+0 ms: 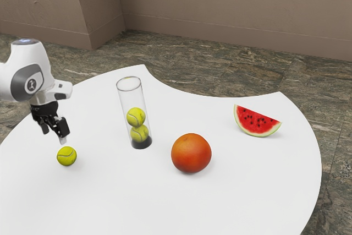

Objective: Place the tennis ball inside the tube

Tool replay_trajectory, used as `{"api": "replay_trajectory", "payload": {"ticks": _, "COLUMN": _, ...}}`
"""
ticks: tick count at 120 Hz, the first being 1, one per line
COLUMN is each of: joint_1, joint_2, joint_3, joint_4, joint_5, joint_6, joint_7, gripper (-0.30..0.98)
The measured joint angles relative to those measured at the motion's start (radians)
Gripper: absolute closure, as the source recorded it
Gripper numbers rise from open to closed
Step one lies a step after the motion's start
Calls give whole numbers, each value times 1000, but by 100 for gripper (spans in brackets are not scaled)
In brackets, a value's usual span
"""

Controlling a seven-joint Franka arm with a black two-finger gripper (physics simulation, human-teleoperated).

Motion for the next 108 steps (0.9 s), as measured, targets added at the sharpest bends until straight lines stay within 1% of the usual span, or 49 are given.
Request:
{"api": "replay_trajectory", "payload": {"ticks": 26, "joint_1": 4, "joint_2": 131, "joint_3": 1, "joint_4": -4, "joint_5": -5, "joint_6": 147, "joint_7": 69, "gripper": 0}}
{"api": "replay_trajectory", "payload": {"ticks": 40, "joint_1": 44, "joint_2": 187, "joint_3": 0, "joint_4": -5, "joint_5": -12, "joint_6": 209, "joint_7": 97, "gripper": 0}}
{"api": "replay_trajectory", "payload": {"ticks": 56, "joint_1": 51, "joint_2": 228, "joint_3": -2, "joint_4": -4, "joint_5": -49, "joint_6": 260, "joint_7": 123, "gripper": 0}}
{"api": "replay_trajectory", "payload": {"ticks": 71, "joint_1": 50, "joint_2": 264, "joint_3": -7, "joint_4": -3, "joint_5": -97, "joint_6": 298, "joint_7": 143, "gripper": 0}}
{"api": "replay_trajectory", "payload": {"ticks": 84, "joint_1": 50, "joint_2": 271, "joint_3": -8, "joint_4": -3, "joint_5": -124, "joint_6": 318, "joint_7": 157, "gripper": 0}}
{"api": "replay_trajectory", "payload": {"ticks": 104, "joint_1": 50, "joint_2": 272, "joint_3": -8, "joint_4": -5, "joint_5": -182, "joint_6": 324, "joint_7": 175, "gripper": 0}}
{"api": "replay_trajectory", "payload": {"ticks": 108, "joint_1": 50, "joint_2": 272, "joint_3": -8, "joint_4": -6, "joint_5": -193, "joint_6": 324, "joint_7": 178, "gripper": 3}}
